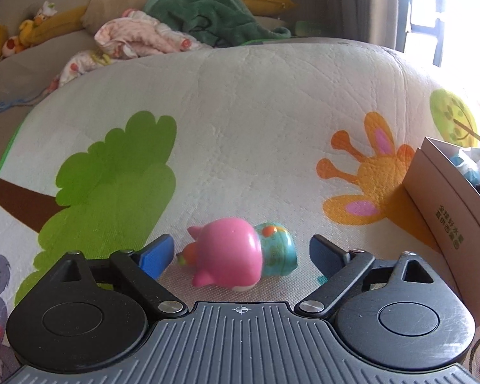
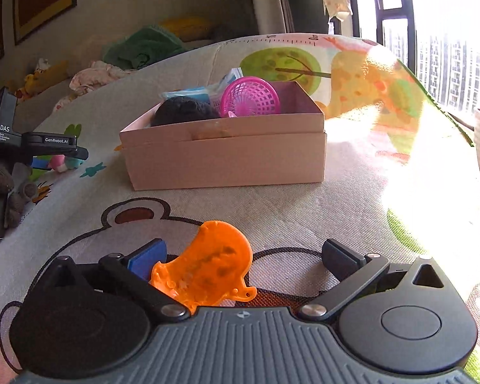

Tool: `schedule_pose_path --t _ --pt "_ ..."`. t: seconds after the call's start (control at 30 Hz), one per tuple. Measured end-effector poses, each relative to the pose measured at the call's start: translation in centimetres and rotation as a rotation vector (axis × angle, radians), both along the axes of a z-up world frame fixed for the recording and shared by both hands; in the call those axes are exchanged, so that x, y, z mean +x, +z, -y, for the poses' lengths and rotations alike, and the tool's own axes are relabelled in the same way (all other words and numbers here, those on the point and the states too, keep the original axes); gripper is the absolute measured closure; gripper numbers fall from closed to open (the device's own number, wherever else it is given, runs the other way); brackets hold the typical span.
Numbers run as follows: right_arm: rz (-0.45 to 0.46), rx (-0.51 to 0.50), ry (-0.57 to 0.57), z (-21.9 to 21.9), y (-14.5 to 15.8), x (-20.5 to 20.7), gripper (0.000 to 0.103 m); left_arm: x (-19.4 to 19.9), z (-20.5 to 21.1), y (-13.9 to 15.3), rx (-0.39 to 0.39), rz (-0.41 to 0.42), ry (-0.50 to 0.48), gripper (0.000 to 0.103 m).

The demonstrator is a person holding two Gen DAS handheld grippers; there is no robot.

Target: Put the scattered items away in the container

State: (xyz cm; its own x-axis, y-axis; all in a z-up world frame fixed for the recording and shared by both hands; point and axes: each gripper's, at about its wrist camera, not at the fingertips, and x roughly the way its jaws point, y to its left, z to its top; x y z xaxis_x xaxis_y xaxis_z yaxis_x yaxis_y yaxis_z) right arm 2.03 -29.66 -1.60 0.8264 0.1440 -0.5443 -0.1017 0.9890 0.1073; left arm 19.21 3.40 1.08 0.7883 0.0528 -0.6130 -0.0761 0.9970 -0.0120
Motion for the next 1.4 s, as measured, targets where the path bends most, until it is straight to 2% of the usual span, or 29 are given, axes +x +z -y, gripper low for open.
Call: schedule_pose_path --t 0.13,0.27,0.4,0.57,0.67,0.8,0.9,1.2,1.4 --pt "0.012 -0.026 -0.002 -0.5 -0.2 -0.2 0.0 0.1 0.3 -0.1 0.02 0.001 -0.014 0.026" --pt "0.015 -0.03 -0.001 -0.5 -0.3 -0.2 0.0 -1.9 1.7 0.8 0.031 0.024 -0.101 0.029" --pt "0.016 -0.028 -0.001 -0.4 -0.3 -0.2 0.0 -6.4 4.9 2.6 -0.02 0.034 -0.328 0.029" --pt "0.013 -0.044 -0.002 -0.6 -0.4 -0.2 0.0 -12.8 10.0 2.8 0.007 0.021 -0.635 0.028" --pt "0.014 -0.041 -0.003 -0.6 -0.4 -0.3 0.0 -15.0 12.1 1.6 0.048 -0.005 -0.731 0.027" --pt "0.013 -0.043 -0.001 -0.6 -0.4 -0.3 0.0 -16.0 12.6 0.0 0.068 -0.034 -0.734 0.022" --pt "0.011 -0.052 0.008 -0.7 -0.4 -0.3 0.0 -16.1 12.0 -0.4 0.074 -0.038 -0.706 0.007" --pt "0.006 -0.042 0.026 -0.7 -0.3 -0.7 0.0 -15.8 8.9 -0.5 0.095 -0.044 -0.597 0.0" --pt "-0.036 -0.086 0.032 -1.4 0.0 -0.5 0.0 -14.9 6.2 -0.6 0.019 -0.049 -0.483 0.0"
